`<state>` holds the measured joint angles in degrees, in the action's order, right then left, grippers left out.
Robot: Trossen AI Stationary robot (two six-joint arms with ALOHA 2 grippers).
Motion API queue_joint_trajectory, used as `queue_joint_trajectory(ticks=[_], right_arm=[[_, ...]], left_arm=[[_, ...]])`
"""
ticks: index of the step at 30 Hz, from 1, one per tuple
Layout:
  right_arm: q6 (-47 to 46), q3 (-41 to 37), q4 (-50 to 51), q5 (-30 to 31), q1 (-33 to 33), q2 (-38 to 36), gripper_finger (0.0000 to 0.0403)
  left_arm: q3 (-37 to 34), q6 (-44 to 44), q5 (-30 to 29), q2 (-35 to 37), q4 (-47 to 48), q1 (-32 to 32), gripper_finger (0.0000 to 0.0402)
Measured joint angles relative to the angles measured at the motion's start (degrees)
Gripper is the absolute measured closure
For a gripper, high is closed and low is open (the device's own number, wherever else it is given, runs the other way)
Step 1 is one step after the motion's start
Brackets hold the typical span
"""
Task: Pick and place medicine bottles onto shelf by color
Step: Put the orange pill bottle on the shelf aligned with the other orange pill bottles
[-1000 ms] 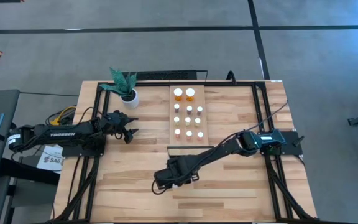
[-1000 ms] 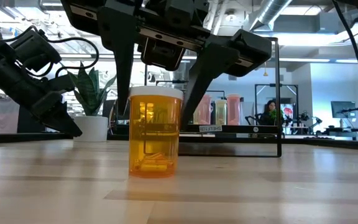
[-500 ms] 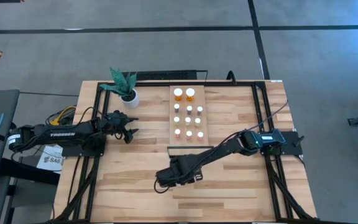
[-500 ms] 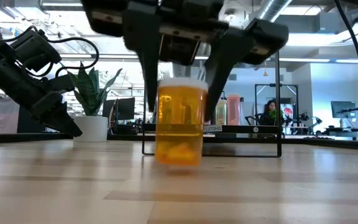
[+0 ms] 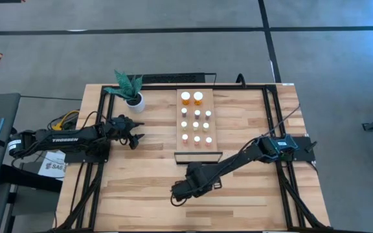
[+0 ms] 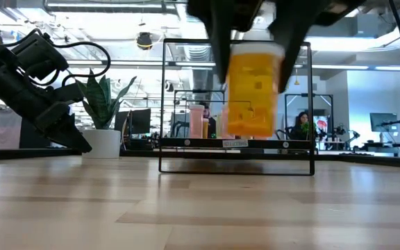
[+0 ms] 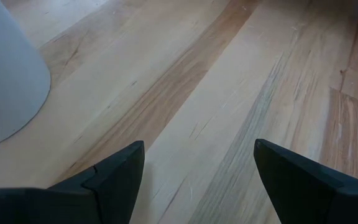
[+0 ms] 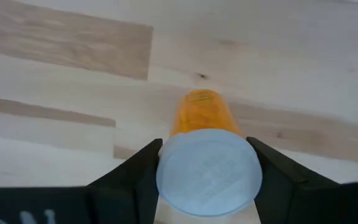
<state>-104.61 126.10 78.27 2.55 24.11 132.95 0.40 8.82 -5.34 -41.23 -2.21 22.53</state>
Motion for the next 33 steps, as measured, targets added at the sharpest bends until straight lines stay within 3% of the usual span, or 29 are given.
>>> queue_joint_trajectory(ticks=[5,10,15,21,27,33], right_arm=[[-1.32,-3.96,-0.67,-1.12,-0.01,-1.18,0.0193],[-5.01,-13.39,-6.41,-2.23,0.60,-6.97,0.0193],[-13.46,-28.14,-13.63,-2.30,2.22,-16.30,0.0193],[-28.64,-43.44,-15.26,-2.31,4.37,-28.07,0.0193],[-42.40,-54.70,-15.27,-2.28,7.65,-39.54,0.0194],[-48.14,-62.42,-9.62,-2.17,6.91,-50.86,0.0194]], left_arm=[[0.00,0.00,0.00,0.00,0.02,0.00,0.0111],[-0.01,0.00,0.00,-0.02,0.00,0.02,0.0111],[0.00,0.00,0.00,-0.02,0.00,0.02,0.0111],[-0.02,0.00,0.00,-0.02,0.00,0.01,0.0111],[-0.02,0.00,0.02,-0.02,0.00,0.00,0.0111],[0.00,0.00,0.00,-0.02,0.00,0.00,0.0111]])
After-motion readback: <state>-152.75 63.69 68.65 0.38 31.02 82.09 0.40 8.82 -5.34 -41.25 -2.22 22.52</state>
